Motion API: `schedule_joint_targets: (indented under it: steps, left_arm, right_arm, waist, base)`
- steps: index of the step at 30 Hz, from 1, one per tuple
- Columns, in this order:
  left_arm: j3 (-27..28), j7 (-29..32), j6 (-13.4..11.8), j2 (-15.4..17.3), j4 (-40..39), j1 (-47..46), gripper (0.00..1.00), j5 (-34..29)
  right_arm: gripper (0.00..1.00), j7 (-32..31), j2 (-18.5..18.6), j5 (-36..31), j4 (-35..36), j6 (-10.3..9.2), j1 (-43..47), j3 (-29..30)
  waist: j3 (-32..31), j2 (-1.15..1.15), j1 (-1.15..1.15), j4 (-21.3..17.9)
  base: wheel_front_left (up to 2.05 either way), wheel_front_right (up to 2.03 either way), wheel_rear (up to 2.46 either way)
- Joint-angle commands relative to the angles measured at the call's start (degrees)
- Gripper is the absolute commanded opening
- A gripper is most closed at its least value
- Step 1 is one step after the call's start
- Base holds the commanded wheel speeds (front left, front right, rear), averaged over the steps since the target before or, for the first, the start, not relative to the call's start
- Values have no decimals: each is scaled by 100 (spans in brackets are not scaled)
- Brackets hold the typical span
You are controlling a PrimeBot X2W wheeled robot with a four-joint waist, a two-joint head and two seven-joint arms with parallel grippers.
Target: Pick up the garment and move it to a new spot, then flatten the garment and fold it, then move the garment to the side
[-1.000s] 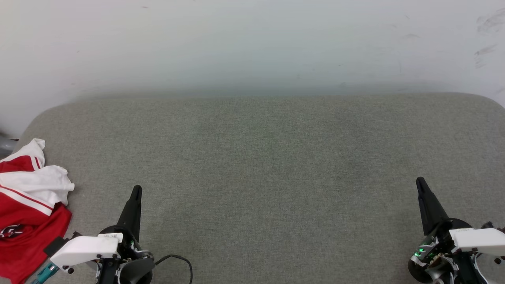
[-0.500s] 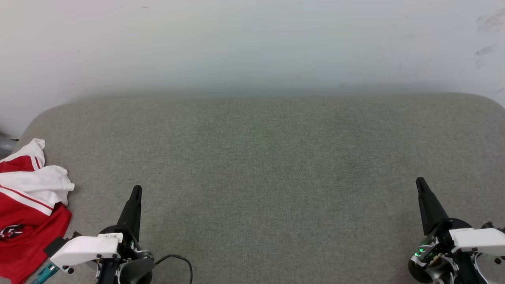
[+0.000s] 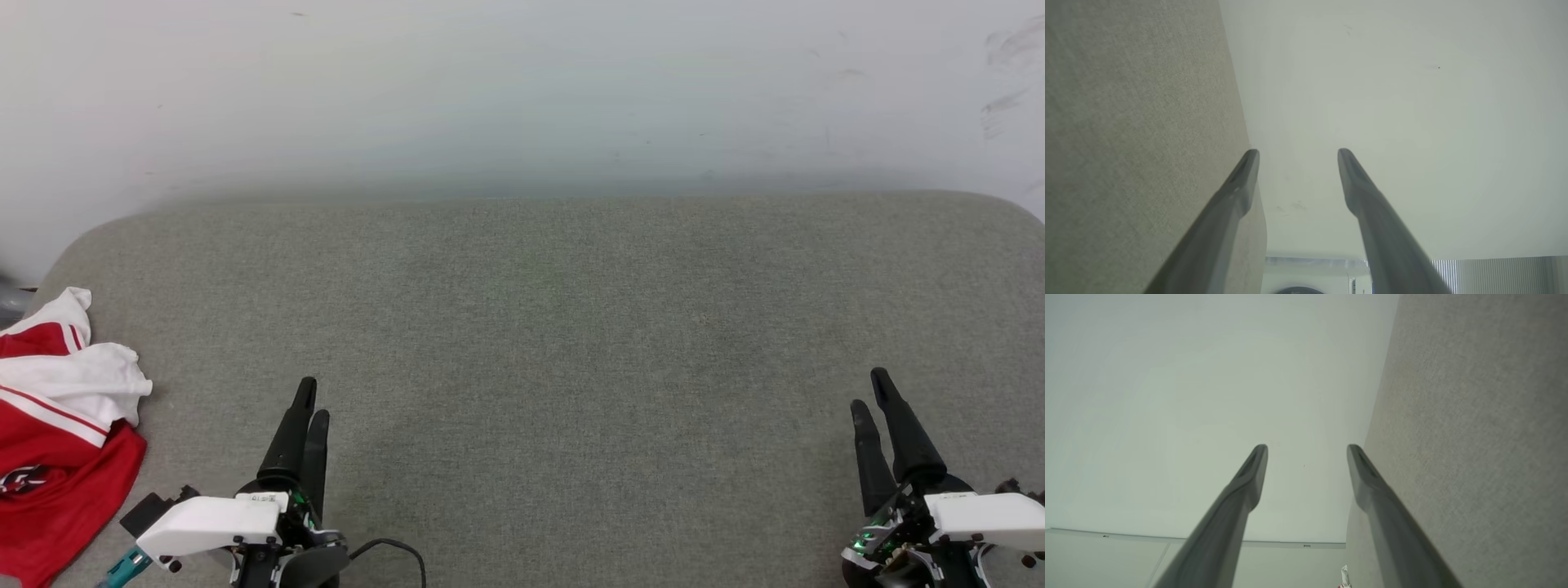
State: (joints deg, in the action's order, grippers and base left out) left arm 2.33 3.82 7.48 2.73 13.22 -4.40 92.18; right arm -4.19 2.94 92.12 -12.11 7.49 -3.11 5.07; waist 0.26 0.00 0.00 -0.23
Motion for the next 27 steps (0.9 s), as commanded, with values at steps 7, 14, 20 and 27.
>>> schedule_joint_targets:
  steps: [7,14,20,27]
  left_arm:
    - [-287,-229,1,10,-376,-78,100,-73]
    - [-428,-400,1,11,-582,5,100,-142]
    - [-551,-534,1,12,-735,94,100,-229]
    - [-577,-682,1,14,-913,192,100,-659]
  right_arm:
    - [100,220,29,-83,454,0,43,-124]
    - [100,358,73,-72,693,0,137,-215]
    - [100,445,131,-76,874,0,229,-267]
    - [100,643,329,-584,895,0,334,-341]
  waist:
    - [3,0,0,-16]
    - [-1,0,0,-26]
    - [-10,0,0,-23]
    - [-28,0,0,-15]
  base:
    - [0,0,0]
    - [0,0,0]
    - [0,0,0]
    - [0,0,0]
